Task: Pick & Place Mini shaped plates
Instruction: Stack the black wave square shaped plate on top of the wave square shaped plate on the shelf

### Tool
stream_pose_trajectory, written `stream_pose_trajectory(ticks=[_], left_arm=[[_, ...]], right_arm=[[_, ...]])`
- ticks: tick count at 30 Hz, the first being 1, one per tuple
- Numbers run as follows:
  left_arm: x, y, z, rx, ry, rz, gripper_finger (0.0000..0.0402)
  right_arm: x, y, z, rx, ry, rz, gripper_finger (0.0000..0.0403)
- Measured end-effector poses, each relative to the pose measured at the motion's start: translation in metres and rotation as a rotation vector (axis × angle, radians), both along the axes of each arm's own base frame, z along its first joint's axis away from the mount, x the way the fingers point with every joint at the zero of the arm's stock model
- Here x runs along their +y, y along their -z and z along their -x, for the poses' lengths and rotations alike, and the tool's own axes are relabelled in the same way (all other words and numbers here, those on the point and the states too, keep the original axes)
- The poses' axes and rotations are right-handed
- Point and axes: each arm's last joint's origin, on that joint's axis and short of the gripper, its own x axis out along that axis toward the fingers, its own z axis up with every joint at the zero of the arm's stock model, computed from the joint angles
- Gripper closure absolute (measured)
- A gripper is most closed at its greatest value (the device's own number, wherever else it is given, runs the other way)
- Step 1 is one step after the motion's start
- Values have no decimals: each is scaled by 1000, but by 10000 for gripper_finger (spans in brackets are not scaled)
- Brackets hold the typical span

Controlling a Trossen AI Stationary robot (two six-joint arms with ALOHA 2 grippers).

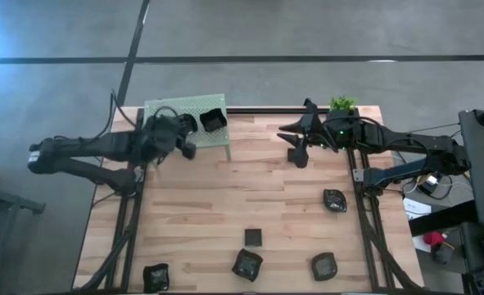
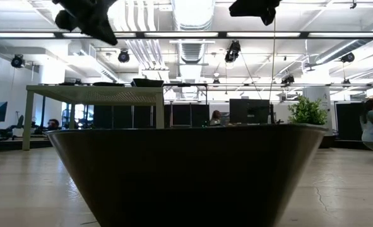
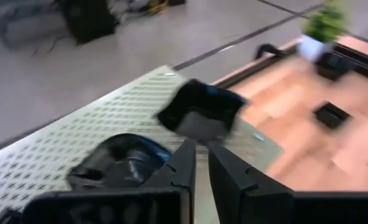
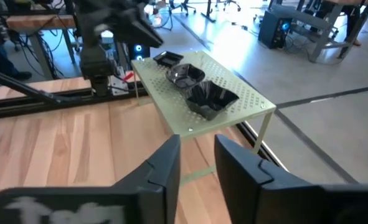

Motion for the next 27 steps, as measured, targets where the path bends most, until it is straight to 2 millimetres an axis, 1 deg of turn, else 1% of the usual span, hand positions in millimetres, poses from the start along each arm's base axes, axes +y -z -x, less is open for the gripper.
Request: stream_pose_trajectory(ticks=[6,9,13,17,21,27], left_arm=[[-45,5,-10,27,154,-93,392],[-68,10,-16,51,240,-135,400],[-96,21,-24,90,352,-159,401],[-118,30,-32,92,429,-152,401],[-135,40,-43,100,511,-141,401],[-154,57,-65,128,671,-89,401]], right_arm=[[0,9,0,32,-7,15,373],[0,14,-1,47,-8,14,391],[4,18,-1,75,-30,9,394],[14,22,-2,85,-117,-10,394],[26,27,-3,98,-183,-16,394],[42,43,-3,147,-255,-18,394]])
